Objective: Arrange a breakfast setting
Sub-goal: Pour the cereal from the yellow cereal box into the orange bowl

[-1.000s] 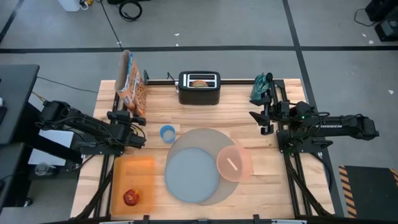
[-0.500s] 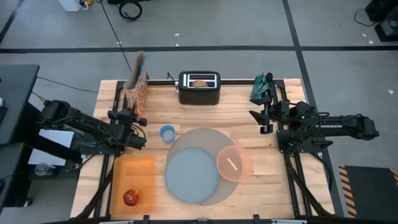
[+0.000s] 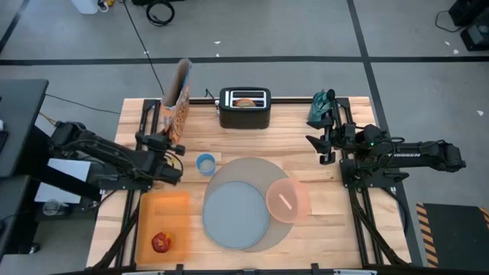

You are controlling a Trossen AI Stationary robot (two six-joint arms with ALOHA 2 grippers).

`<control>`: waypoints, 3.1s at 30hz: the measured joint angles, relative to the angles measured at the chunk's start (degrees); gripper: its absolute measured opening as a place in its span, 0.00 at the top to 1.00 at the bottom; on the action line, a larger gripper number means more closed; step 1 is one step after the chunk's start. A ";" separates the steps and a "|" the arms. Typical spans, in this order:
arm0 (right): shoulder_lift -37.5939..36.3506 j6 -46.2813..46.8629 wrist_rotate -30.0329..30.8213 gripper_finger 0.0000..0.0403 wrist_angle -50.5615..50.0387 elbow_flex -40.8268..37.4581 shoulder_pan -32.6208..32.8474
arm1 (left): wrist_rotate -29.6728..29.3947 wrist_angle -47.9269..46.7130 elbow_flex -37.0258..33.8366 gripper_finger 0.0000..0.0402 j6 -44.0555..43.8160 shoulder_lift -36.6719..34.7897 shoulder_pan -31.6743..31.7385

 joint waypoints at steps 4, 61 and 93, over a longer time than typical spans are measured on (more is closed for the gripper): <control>0.00 0.02 0.00 0.43 -1.46 0.02 0.00 | -0.04 -5.90 5.01 0.98 0.23 0.02 -2.14; 7.04 31.34 31.93 0.49 -87.82 32.94 23.89 | 73.02 19.04 48.06 0.98 99.84 4.43 11.98; 2.30 24.35 42.84 0.49 -76.22 29.71 32.06 | 80.53 -17.62 102.43 0.98 114.50 48.25 12.98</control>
